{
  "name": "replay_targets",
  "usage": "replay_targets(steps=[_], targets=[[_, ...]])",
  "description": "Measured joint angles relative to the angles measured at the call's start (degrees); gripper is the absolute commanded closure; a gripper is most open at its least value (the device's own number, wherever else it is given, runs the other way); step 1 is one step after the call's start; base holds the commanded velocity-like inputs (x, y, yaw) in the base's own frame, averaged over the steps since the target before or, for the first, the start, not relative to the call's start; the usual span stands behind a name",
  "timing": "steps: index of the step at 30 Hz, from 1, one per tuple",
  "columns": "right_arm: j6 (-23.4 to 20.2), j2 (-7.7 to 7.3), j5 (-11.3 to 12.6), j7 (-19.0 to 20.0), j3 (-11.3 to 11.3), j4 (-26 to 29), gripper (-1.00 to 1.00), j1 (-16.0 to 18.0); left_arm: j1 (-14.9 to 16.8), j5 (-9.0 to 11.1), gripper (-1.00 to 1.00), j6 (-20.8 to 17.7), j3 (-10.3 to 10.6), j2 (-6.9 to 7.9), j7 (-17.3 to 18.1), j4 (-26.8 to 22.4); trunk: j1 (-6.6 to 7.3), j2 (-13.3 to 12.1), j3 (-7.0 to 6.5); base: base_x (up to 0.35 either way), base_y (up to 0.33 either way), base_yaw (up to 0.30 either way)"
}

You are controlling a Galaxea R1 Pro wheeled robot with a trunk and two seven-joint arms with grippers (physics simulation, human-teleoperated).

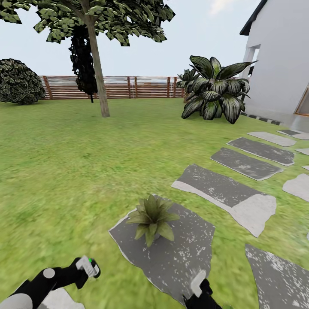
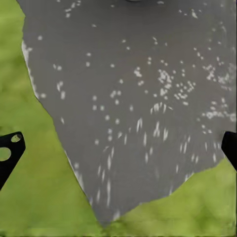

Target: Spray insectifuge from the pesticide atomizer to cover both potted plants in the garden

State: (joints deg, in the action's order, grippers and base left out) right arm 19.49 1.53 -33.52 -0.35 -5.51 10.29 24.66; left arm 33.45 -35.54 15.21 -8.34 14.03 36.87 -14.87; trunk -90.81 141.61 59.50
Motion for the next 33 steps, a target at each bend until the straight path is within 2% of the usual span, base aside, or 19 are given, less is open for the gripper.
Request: replay_targets(steps=[1, 3, 4, 6, 7, 8, 9, 11, 12, 15, 24, 26, 28, 29, 31, 33], targets=[[0.0, -0.08, 0.2, -2.0, 2.0, -1.4, -1.00, 0.0, 0.0, 0.1, 1.00, -0.3, -1.0, -0.09, -0.1, 0.1, 0.00, 0.0, 0.00, 0.000, 0.000, 0.000], [0.1, -0.19, 0.8, -7.3, 6.1, -3.3, -1.00, -0.1, 0.0, 0.6, 1.00, -3.4, -3.1, -0.38, -0.1, 0.1, 0.00, 0.0, 0.00, 0.000, 0.000, 0.000], [0.0, -0.22, 0.9, -10.5, 8.5, -3.9, -1.00, -0.2, 0.0, 0.7, 1.00, -6.7, -3.7, -0.47, -0.1, -0.2, 0.00, 0.0, 0.00, 0.000, 0.000, 0.000], [0.0, -0.23, 0.9, -14.3, 12.0, -4.8, -1.00, -0.3, 0.0, 0.9, 1.00, -11.6, -4.2, -0.56, 0.0, -0.5, 0.00, 0.0, 0.00, 0.000, 0.000, 0.000], [0.0, -0.24, 0.9, -16.8, 15.2, -5.3, -1.00, -0.4, 0.1, 1.0, 1.00, -13.6, -4.2, -0.63, -0.1, -0.6, 0.00, 0.0, 0.00, 0.000, 0.000, 0.000], [0.0, -0.24, 0.9, -18.3, 17.3, -5.5, -1.00, -0.4, 0.2, 0.8, 1.00, -16.2, -4.3, -0.96, -0.2, -0.6, 0.00, 0.0, 0.00, 0.000, 0.000, 0.000], [0.0, -0.24, 0.9, -20.8, 23.1, -5.7, -1.00, -0.4, 0.4, 0.5, 1.00, -19.6, -4.3, -1.71, -0.3, -0.6, 0.00, 0.0, 0.00, 0.000, 0.000, 0.000], [0.0, -0.24, 0.8, -21.6, 27.9, -5.7, -1.00, -0.4, 0.6, 0.5, 1.00, -23.3, -4.3, -2.14, -0.2, -0.8, 0.00, 0.0, 0.00, 0.000, 0.000, 0.000], [0.0, -0.24, 0.7, -21.7, 29.2, -5.8, -1.00, -0.4, 0.7, 0.5, 1.00, -25.1, -4.3, -2.26, -0.2, -1.1, 0.00, 0.0, 0.00, 0.000, 0.000, 0.000], [0.0, -0.24, 0.7, -21.9, 30.5, -5.8, -1.00, -0.4, 0.6, 0.1, 1.00, -27.1, -3.9, -2.45, -0.1, -1.6, 0.00, 0.0, 0.00, 0.000, 0.000, 0.000], [0.1, -0.09, 0.8, -21.9, 30.7, -5.8, -1.00, -0.4, 0.7, 0.0, 1.00, -27.9, -3.2, -2.61, 0.3, -1.7, 0.00, 0.0, -0.01, 0.000, 0.000, 0.000], [0.1, -0.02, 0.8, -21.9, 30.7, -5.9, -1.00, -0.4, 1.0, 0.0, 1.00, -30.4, -2.9, -3.02, 0.6, -2.1, 0.00, 0.0, -0.01, 0.000, 0.000, 0.000], [0.0, -0.02, 0.8, -21.9, 30.7, -6.0, -1.00, -0.4, 2.0, 0.1, 1.00, -36.9, -2.5, -4.14, 1.9, -3.7, 0.00, 0.0, -0.01, 0.000, 0.000, 0.000], [0.0, -0.11, 0.8, -22.0, 30.8, -5.9, -1.00, -0.4, 2.6, -0.2, 1.00, -39.4, -1.3, -4.52, 3.4, -4.8, 0.00, 0.0, -0.01, 0.000, 0.000, 0.000], [0.0, -1.01, 0.9, -22.2, 31.7, -5.8, -1.00, -0.4, 3.9, -1.0, 1.00, -42.5, 2.7, -4.99, 7.9, -7.5, 0.00, 0.0, -0.01, 0.000, 0.000, 0.000], [0.0, -1.99, 1.0, -22.2, 34.5, -5.7, -1.00, -0.5, 5.0, -1.6, 1.00, -48.0, 5.8, -5.29, 11.8, -10.3, 0.00, 0.0, -0.01, 0.000, 0.000, 0.000]])
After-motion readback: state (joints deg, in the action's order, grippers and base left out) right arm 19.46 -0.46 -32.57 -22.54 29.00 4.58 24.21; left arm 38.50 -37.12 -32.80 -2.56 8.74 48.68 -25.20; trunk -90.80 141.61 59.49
